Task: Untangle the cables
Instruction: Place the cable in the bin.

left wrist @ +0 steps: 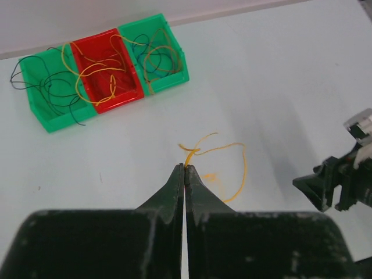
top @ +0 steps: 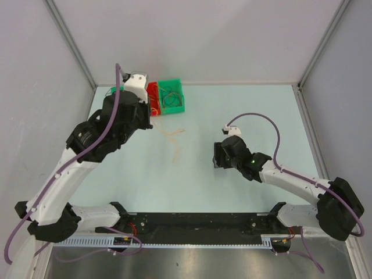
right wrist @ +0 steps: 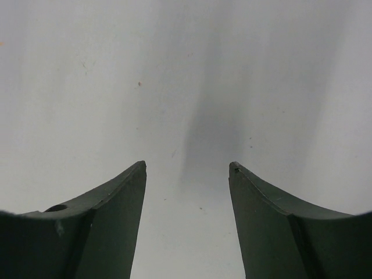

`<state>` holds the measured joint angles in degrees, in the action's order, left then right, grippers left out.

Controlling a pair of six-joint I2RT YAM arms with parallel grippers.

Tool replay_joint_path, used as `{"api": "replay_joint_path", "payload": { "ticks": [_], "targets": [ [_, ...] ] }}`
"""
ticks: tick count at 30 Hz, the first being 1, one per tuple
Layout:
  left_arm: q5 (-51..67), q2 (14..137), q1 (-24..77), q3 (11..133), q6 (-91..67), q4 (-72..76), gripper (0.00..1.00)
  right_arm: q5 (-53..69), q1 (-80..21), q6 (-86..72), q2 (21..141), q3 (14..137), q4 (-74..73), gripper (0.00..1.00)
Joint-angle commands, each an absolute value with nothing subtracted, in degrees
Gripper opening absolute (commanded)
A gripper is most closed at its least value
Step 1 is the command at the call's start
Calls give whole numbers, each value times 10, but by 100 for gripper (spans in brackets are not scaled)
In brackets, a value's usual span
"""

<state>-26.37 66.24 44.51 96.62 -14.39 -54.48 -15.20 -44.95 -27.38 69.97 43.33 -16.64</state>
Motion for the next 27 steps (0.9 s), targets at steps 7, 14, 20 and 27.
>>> {"api": "replay_joint_path", "payload": {
  "ticks": [7, 14, 20, 27],
  "targets": [
    [-213, 696, 294, 997, -91, -461, 0, -52, -436, -300, 709, 346, -5, 63],
    [-167, 744, 198, 1030, -83, -418, 0, 49, -382, -307, 732, 315, 92, 62],
    [-138, 797, 116, 1077, -106, -388, 0, 114, -344, -312, 761, 310, 118, 61],
    [-111, 888, 41, 1172, -132, -375, 0, 150, -323, -314, 779, 309, 128, 61]
  ]
}}
